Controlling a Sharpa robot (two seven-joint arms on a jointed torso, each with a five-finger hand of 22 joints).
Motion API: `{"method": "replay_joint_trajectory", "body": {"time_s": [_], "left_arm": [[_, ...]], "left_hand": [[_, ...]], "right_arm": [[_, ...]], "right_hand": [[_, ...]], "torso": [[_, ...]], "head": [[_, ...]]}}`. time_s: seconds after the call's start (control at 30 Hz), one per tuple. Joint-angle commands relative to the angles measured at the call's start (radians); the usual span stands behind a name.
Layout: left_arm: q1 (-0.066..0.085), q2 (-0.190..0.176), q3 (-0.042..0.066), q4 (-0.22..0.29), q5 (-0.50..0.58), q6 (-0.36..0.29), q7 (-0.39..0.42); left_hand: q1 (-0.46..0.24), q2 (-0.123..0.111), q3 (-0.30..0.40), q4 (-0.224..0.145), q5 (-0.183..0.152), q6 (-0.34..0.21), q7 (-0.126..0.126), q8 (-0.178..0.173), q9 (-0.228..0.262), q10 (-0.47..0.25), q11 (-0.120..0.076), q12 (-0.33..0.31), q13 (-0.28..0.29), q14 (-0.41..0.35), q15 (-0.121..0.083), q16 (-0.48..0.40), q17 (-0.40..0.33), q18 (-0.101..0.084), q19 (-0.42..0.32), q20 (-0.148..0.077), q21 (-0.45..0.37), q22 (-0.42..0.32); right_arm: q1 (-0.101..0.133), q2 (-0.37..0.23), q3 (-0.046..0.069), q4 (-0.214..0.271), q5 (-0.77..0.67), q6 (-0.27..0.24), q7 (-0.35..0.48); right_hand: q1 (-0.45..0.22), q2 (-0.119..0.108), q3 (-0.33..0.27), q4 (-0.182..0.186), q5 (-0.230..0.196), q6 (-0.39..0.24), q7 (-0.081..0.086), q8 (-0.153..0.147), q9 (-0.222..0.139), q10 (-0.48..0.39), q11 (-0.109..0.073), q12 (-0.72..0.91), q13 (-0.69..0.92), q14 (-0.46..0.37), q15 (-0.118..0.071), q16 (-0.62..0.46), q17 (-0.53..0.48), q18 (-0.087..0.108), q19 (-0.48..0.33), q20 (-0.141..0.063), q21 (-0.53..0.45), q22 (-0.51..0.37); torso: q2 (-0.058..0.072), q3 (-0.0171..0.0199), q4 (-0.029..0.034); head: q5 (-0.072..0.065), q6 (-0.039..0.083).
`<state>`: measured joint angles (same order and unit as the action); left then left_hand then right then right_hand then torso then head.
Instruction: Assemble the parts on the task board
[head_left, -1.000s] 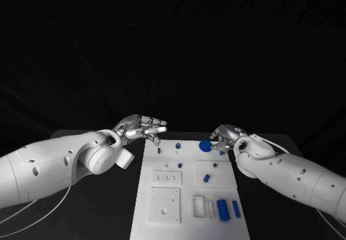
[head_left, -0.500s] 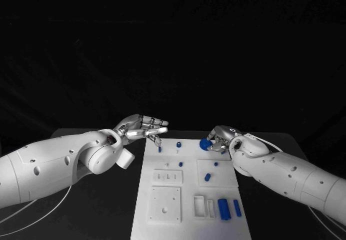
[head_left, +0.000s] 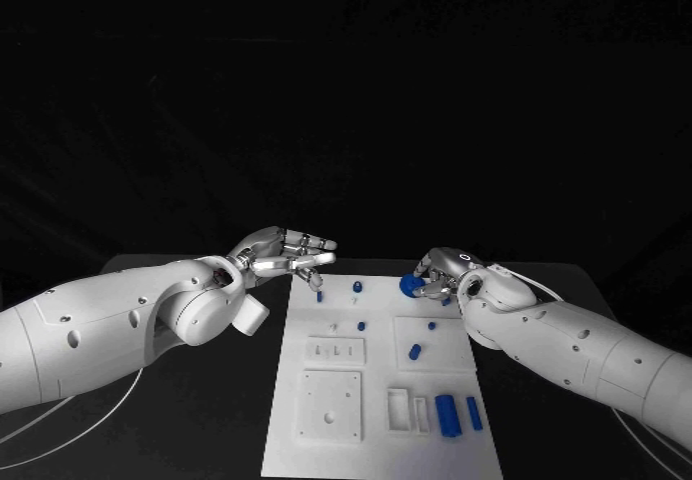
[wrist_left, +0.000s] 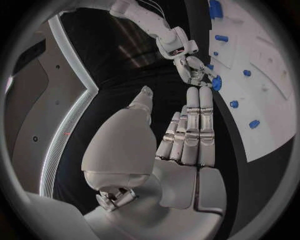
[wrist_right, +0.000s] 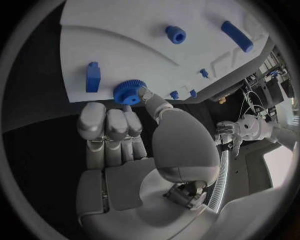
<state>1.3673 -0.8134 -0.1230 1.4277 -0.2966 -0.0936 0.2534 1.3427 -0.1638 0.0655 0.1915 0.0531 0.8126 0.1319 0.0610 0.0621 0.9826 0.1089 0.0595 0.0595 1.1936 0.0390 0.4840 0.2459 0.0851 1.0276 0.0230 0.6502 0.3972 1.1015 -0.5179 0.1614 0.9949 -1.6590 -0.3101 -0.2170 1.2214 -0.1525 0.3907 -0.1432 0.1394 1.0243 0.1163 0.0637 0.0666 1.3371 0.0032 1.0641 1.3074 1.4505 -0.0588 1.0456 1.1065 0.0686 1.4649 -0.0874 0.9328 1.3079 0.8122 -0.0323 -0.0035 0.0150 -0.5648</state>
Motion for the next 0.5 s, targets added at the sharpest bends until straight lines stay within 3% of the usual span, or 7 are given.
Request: {"method": "replay_joint_trajectory", "body": {"time_s": [0.03,0.2,0.27,0.5], "left_arm": [[0.000,0.001,0.001,0.001,-0.005,0.017,-0.001],[0.001,0.001,0.001,0.002,-0.006,0.018,-0.005],[0.001,0.001,0.001,0.003,-0.007,0.018,-0.007],[0.001,0.000,0.001,0.006,-0.009,0.018,-0.011]], "left_hand": [[0.001,0.003,0.001,0.009,-0.005,-0.009,0.001,-0.002,-0.001,-0.003,-0.004,0.001,0.000,0.005,0.000,-0.002,0.002,0.003,0.003,-0.005,-0.004,0.001],[0.001,0.003,0.001,0.009,-0.005,-0.009,0.001,-0.002,-0.001,-0.003,-0.004,0.001,0.000,0.005,0.000,-0.002,0.002,0.003,0.003,-0.005,-0.004,0.001],[0.001,0.003,0.001,0.009,-0.005,-0.009,0.001,-0.002,-0.001,-0.003,-0.004,0.001,0.000,0.005,0.000,-0.002,0.002,0.003,0.003,-0.005,-0.004,0.001],[0.001,0.003,0.001,0.008,-0.005,-0.010,0.001,-0.002,-0.001,-0.003,-0.004,0.001,0.000,0.004,0.000,-0.002,0.003,0.003,0.003,-0.005,-0.004,0.001]], "right_arm": [[-0.002,0.003,0.001,-0.001,-0.001,-0.005,0.003],[-0.001,0.009,0.002,-0.008,0.002,0.001,0.004],[-0.001,0.012,0.002,-0.014,0.003,0.005,0.005],[0.000,0.017,0.002,-0.027,0.001,-0.002,0.002]], "right_hand": [[-0.001,0.004,-0.001,0.007,-0.008,-0.007,-0.002,-0.002,-0.001,0.003,0.001,-0.009,0.001,0.005,0.000,-0.001,-0.002,-0.002,0.038,0.007,0.001,0.124],[0.002,-0.003,-0.013,0.015,-0.042,-0.028,0.001,-0.001,-0.001,-0.011,0.003,-0.039,-0.015,0.003,0.001,-0.010,-0.007,-0.001,0.035,0.008,-0.009,0.122],[0.005,-0.007,-0.023,0.019,-0.063,-0.080,0.007,-0.002,-0.004,-0.014,0.006,-0.051,-0.023,0.003,0.003,-0.013,-0.009,0.000,0.034,0.009,-0.013,0.121],[0.016,-0.010,-0.032,0.037,-0.073,-0.111,0.009,-0.003,-0.004,-0.018,0.008,-0.060,-0.032,0.003,0.004,-0.017,-0.008,0.002,0.035,0.011,-0.018,0.121]], "torso": [[0.000,-0.0001,-0.0005],[0.001,0.0000,0.0008],[0.001,-0.0001,0.0004],[0.004,0.0004,0.0012]], "head": [[0.001,-0.004],[0.002,-0.008],[0.002,-0.008],[0.003,-0.012]]}}
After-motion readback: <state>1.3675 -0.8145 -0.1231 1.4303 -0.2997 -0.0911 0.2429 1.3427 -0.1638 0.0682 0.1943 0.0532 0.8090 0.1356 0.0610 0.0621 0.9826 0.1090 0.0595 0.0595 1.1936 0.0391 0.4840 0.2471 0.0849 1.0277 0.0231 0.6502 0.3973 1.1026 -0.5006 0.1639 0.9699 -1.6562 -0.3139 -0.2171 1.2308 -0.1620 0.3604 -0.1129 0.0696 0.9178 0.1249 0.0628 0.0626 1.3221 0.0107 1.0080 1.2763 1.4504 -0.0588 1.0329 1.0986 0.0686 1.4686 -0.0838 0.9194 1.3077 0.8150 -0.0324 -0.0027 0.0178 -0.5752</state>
